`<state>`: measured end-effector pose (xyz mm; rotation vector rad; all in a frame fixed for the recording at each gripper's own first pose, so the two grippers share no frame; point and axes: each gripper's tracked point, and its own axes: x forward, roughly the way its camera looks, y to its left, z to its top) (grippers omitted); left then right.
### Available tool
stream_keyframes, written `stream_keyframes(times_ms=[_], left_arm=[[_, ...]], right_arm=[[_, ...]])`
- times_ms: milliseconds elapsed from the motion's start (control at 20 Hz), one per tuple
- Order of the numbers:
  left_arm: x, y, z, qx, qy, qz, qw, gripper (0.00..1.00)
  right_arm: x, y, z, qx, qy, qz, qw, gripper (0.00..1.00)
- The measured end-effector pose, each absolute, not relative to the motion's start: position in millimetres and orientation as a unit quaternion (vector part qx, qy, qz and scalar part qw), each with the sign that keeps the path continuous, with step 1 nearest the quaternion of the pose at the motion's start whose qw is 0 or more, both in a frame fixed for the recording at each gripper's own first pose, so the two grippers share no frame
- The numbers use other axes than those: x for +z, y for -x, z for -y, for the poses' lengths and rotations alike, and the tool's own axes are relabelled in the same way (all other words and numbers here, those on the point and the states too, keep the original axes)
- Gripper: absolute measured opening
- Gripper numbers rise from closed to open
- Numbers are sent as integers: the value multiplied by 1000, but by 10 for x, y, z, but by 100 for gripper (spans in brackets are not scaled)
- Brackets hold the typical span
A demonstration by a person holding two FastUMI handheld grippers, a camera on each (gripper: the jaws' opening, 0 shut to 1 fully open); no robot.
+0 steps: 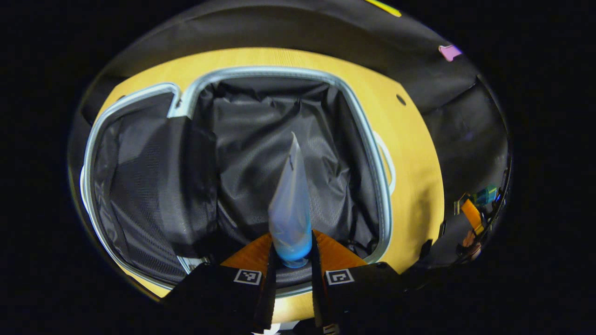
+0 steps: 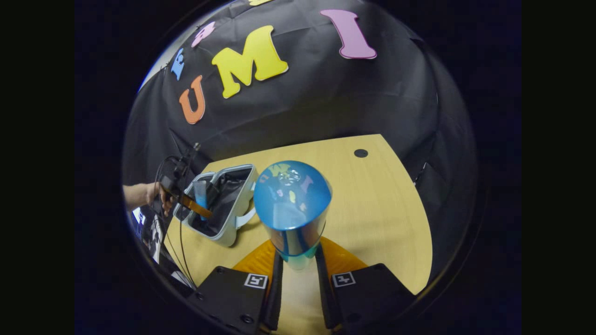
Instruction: First open the suitcase, pack the skin care products into it, and then close the suitcase.
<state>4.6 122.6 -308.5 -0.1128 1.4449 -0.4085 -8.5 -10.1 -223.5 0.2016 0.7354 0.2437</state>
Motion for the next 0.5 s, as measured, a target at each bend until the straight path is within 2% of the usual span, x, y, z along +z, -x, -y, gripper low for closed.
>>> stream_keyframes(times_ms=[50, 100, 200, 400, 450, 500], left_arm=[[-3146, -44, -1251, -190, 43, -674, 713, 36], [-3191, -54, -1268, -194, 34, -686, 700, 36], [-3265, -50, -1283, -198, 26, -709, 676, 36], [-3342, -8, -1289, -195, 33, -735, 649, 36], [-3330, -11, -1295, -196, 32, -739, 644, 29], [-3343, 7, -1295, -195, 29, -744, 639, 36]], right_arm=[[-2224, 123, 123, 117, -96, -358, 922, 33], [-2195, 138, 145, 115, -96, -356, 922, 31], [-2135, 164, 206, 111, -89, -351, 925, 33], [-1996, 222, 276, 106, -92, -340, 930, 33], [-1971, 236, 282, 105, -94, -339, 930, 33], [-1950, 254, 273, 106, -96, -339, 930, 33]])
